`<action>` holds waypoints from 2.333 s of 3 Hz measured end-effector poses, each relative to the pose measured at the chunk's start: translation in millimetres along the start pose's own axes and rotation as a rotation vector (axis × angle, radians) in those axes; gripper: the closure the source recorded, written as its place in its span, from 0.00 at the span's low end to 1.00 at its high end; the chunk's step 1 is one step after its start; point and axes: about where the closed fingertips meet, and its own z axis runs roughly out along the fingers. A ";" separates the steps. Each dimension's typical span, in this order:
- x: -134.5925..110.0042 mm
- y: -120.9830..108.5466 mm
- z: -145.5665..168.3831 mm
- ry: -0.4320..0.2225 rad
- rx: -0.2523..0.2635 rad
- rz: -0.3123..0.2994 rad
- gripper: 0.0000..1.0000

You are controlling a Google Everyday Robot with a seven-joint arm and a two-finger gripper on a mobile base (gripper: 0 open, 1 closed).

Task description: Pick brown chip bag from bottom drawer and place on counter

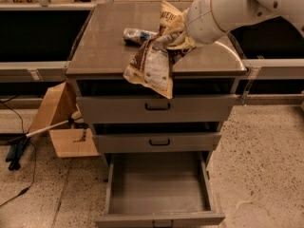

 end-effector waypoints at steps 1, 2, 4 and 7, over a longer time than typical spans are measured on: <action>26.7 -5.0 9.4 0.042 -0.006 0.020 1.00; 26.8 -5.1 9.4 0.042 -0.006 0.020 1.00; 69.4 -44.6 3.5 0.160 0.114 0.012 1.00; 102.1 -50.0 6.1 0.233 0.145 0.049 0.51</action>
Offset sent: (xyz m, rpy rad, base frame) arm 0.0201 -0.0104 -0.0098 -0.0187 0.0084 -0.0346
